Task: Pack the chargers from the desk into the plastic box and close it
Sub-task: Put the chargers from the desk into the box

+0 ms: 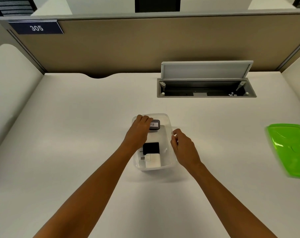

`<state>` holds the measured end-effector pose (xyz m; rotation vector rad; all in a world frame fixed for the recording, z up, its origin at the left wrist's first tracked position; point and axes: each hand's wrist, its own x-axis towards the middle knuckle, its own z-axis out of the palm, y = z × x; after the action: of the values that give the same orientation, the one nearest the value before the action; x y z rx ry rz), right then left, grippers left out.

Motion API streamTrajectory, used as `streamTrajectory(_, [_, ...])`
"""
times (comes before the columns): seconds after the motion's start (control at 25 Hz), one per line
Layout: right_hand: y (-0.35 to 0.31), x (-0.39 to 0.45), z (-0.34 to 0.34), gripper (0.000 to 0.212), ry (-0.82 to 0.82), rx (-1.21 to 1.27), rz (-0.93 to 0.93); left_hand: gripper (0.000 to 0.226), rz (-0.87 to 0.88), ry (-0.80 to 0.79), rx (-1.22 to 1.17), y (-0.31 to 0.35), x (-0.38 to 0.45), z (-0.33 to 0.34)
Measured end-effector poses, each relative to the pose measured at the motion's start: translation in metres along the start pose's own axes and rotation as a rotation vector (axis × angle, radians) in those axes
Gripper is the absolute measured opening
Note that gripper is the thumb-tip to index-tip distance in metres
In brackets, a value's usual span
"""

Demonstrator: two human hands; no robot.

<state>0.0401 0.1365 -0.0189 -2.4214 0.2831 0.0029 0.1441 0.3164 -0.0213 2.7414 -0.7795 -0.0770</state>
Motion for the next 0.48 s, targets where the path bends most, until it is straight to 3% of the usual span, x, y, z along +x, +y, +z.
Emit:
streamTrajectory(0.2, [0.001,-0.003,0.001,0.021,0.015,-0.026,-0.008,0.042,-0.041,-0.043,-0.046,0.002,-0.003,0.000])
streamTrajectory(0.32, [0.003,-0.003,0.001,0.020,0.022,-0.022,0.000,0.034,-0.080,0.178,-0.158,0.004,-0.019,-0.004])
streamTrajectory(0.4, [0.004,-0.004,0.002,0.021,0.032,-0.017,0.002,0.034,-0.180,0.358,-0.322,0.010,-0.037,-0.004])
streamTrajectory(0.48, [0.004,-0.004,0.002,0.022,0.038,-0.014,-0.003,0.038,-0.309,0.436,-0.478,0.018,-0.053,0.001])
